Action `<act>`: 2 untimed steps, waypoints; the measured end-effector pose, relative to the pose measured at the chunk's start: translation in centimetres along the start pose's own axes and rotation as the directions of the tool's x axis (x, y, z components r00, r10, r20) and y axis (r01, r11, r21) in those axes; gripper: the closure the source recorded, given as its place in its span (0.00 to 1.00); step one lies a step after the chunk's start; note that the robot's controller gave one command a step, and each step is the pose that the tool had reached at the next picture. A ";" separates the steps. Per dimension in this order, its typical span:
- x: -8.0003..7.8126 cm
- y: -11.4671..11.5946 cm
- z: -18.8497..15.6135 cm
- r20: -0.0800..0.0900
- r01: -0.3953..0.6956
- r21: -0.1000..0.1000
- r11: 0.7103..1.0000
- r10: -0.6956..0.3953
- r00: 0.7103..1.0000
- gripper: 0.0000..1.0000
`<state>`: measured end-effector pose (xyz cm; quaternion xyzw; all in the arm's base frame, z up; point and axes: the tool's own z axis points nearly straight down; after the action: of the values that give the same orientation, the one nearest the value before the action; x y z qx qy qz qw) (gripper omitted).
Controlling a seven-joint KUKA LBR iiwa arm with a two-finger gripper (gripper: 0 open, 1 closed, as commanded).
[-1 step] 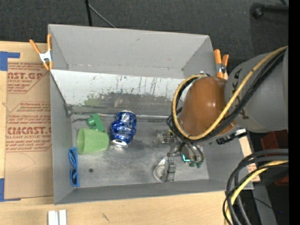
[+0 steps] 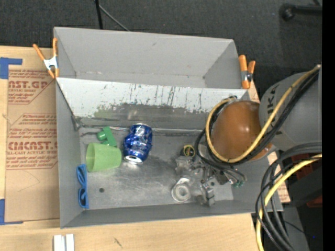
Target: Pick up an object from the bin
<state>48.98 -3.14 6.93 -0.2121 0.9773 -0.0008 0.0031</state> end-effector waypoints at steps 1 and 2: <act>-1.7 3.4 -0.1 0.001 0.105 -0.001 0.995 -0.105 0.995 0.00; -1.8 3.4 -0.1 0.004 0.103 0.000 0.995 -0.103 0.995 0.00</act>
Offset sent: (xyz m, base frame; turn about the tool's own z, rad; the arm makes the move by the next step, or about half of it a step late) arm -0.0004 0.0370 0.0007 -0.1037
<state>49.21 0.75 7.07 -0.2622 0.9650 -0.0001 0.0052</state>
